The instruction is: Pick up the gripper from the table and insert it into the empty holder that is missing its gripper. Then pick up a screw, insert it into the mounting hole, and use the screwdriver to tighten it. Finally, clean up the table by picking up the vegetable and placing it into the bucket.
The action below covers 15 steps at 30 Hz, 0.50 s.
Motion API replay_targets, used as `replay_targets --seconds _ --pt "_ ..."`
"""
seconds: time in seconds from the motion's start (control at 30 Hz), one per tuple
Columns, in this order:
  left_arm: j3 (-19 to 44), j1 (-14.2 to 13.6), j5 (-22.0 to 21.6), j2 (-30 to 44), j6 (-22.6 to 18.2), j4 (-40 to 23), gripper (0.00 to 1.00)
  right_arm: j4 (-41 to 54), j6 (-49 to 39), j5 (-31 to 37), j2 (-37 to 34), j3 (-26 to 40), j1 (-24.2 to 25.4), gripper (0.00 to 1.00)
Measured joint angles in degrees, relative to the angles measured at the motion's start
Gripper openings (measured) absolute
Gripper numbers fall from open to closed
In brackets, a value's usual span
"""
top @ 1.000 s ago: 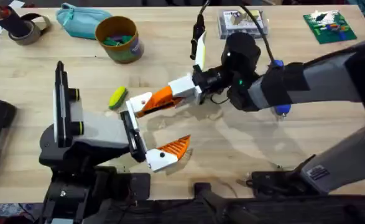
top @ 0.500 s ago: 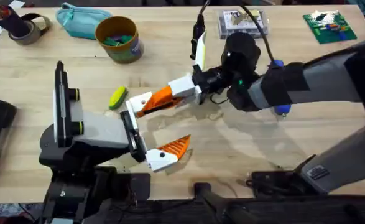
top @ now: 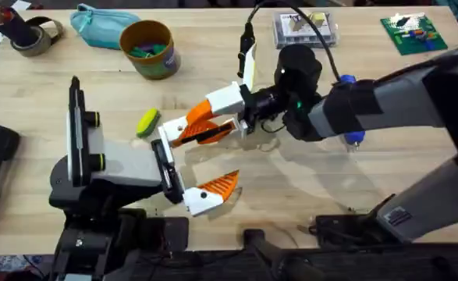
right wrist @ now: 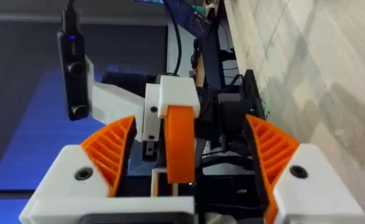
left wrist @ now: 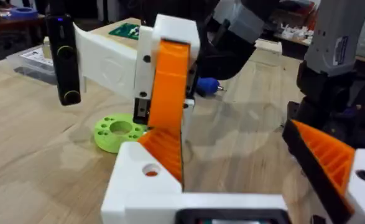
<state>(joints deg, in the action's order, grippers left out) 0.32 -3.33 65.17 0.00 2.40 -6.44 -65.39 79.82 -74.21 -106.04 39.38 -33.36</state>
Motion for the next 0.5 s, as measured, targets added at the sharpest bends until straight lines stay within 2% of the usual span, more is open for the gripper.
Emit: replay_targets --seconds 0.5 --pt "0.0 0.0 0.0 0.0 0.0 0.0 0.987 -0.7 -0.1 -0.7 0.0 0.0 0.5 0.992"
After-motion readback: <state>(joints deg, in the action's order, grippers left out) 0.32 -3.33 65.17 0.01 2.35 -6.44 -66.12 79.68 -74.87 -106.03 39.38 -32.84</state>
